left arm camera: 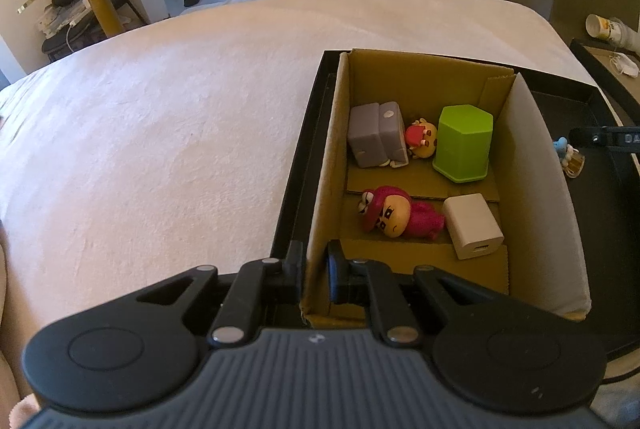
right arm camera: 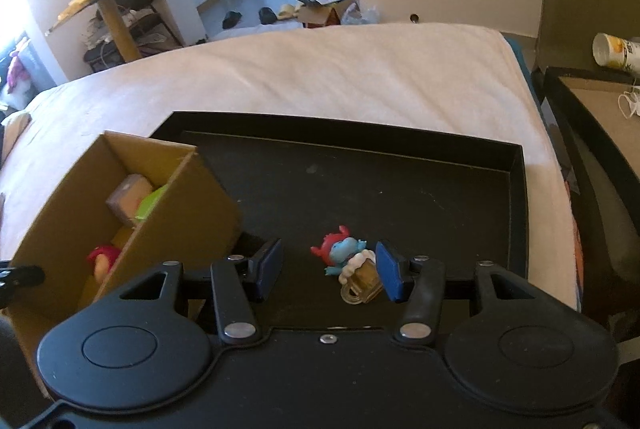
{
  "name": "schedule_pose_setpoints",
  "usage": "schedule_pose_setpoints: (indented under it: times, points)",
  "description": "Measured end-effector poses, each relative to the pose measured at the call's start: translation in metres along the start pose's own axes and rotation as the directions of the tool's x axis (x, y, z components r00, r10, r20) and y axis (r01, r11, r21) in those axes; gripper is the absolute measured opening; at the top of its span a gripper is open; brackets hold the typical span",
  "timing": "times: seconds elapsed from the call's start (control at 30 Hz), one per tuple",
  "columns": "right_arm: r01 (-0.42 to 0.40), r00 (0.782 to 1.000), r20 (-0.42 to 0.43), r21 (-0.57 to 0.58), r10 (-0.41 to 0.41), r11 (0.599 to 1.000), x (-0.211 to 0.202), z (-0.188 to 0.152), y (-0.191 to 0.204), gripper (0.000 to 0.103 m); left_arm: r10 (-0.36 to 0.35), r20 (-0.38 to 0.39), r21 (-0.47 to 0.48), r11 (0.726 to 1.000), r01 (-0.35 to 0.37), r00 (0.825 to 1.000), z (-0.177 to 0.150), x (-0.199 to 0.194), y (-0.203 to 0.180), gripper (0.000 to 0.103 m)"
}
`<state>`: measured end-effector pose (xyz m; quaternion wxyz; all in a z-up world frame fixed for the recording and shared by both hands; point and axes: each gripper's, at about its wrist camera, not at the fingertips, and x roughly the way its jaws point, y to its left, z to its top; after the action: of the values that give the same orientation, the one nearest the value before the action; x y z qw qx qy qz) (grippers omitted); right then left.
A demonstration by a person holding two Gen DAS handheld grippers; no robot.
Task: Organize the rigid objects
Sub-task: 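Move the right tool to the blue figure holding a brown mug, then close the right tool on the mug figure and lift it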
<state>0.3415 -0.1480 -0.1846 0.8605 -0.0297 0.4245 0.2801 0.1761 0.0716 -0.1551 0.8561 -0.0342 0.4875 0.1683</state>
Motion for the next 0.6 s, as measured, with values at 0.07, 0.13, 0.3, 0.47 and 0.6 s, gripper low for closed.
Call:
schedule_pose_setpoints:
  times: [0.07, 0.13, 0.3, 0.47, 0.6]
  points:
    - [0.010, 1.000, -0.009, -0.011, -0.010, 1.000, 0.007, 0.000, 0.001, 0.056, -0.006, -0.003, -0.006, 1.000, 0.006, 1.000, 0.000, -0.001, 0.002, 0.011]
    - [0.017, 1.000, -0.018, -0.016, -0.018, 1.000, 0.012, 0.000, 0.002, 0.059, -0.012, -0.004, -0.010, 1.000, 0.012, 1.000, 0.000, -0.001, 0.003, 0.011]
    - [0.038, 0.999, -0.034, -0.048, -0.040, 0.998, 0.023, -0.001, 0.003, 0.061, -0.019, -0.002, -0.013, 1.000, 0.019, 1.000, 0.000, 0.000, 0.006, 0.011]
    - [0.040, 0.997, -0.058, -0.046, -0.042, 0.998, 0.036, -0.002, -0.002, 0.061, -0.023, -0.001, -0.016, 1.000, 0.023, 1.000, -0.001, 0.000, 0.007, 0.011]
    - [0.059, 0.995, -0.079, -0.059, -0.064, 0.996, 0.043, -0.005, -0.003, 0.061, -0.028, -0.007, -0.031, 0.999, 0.028, 1.000, 0.000, 0.001, 0.009, 0.011]
